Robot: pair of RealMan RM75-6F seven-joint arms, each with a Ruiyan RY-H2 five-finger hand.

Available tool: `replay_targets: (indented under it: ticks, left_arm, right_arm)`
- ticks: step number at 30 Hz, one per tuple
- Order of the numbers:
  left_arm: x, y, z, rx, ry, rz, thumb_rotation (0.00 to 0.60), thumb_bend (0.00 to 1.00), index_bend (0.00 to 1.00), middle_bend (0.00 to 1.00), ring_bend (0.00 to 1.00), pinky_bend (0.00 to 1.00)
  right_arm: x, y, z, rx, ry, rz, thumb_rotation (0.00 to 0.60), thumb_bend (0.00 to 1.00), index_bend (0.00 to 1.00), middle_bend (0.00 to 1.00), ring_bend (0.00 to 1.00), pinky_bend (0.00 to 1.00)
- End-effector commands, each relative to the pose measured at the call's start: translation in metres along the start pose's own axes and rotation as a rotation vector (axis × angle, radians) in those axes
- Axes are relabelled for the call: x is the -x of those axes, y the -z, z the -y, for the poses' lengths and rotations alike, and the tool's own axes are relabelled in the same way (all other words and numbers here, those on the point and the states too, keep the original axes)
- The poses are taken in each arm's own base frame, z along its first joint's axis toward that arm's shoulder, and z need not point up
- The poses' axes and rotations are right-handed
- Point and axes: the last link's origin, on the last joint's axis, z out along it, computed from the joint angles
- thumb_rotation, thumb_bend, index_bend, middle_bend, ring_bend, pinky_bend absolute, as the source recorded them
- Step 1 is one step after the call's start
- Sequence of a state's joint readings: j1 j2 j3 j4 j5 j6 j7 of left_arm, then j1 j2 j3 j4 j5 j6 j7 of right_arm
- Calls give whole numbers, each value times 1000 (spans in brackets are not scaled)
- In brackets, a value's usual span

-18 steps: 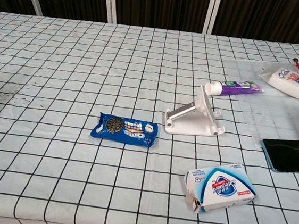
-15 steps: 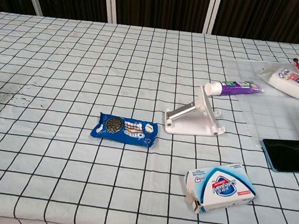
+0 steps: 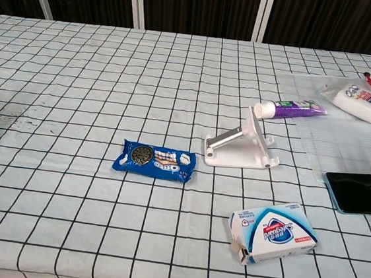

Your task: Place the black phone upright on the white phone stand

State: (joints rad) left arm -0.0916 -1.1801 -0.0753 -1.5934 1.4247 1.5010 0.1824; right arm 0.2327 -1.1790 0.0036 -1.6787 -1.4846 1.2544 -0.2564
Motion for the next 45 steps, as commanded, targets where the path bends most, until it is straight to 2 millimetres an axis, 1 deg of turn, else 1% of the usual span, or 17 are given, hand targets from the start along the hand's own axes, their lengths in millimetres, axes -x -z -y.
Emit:
replay_targets:
  ticks: [1, 7, 19, 21, 25, 31, 38, 45]
  left_arm:
    - [0, 0, 0, 4, 5, 1, 600, 0, 0, 0, 0, 0]
    - [0, -1, -2, 18, 9, 4, 600, 0, 0, 0, 0, 0]
    - [0, -2, -2, 18, 19, 4, 600, 0, 0, 0, 0, 0]
    - [0, -2, -3, 18, 21, 4, 600, 0, 0, 0, 0, 0]
    - [1, -2, -2, 16, 20, 8, 600, 0, 0, 0, 0, 0]
    - [1, -2, -3, 15, 19, 10, 600, 0, 0, 0, 0, 0]
    - [1, -3, -2, 12, 23, 11, 600, 0, 0, 0, 0, 0]
    - [1, -3, -2, 12, 24, 12, 600, 0, 0, 0, 0, 0]
  right_arm:
    - [7, -4, 8, -13, 2, 39, 600, 87, 186, 204, 160, 217]
    - [12, -17, 13, 1, -14, 59, 600, 89, 186, 205, 160, 217]
    - [20, -34, 21, 11, -30, 71, 600, 90, 187, 209, 160, 217]
    - [21, -36, 22, 13, -31, 72, 600, 90, 195, 218, 162, 217]
    - [25, -41, 23, 13, -33, 71, 600, 113, 247, 256, 189, 217]
    - [29, -46, 27, 16, -48, 75, 600, 114, 257, 260, 191, 217]
    - [35, -52, 32, 20, -65, 82, 600, 129, 318, 312, 219, 217]
    - [42, -55, 36, 24, -81, 96, 600, 135, 333, 333, 228, 217]
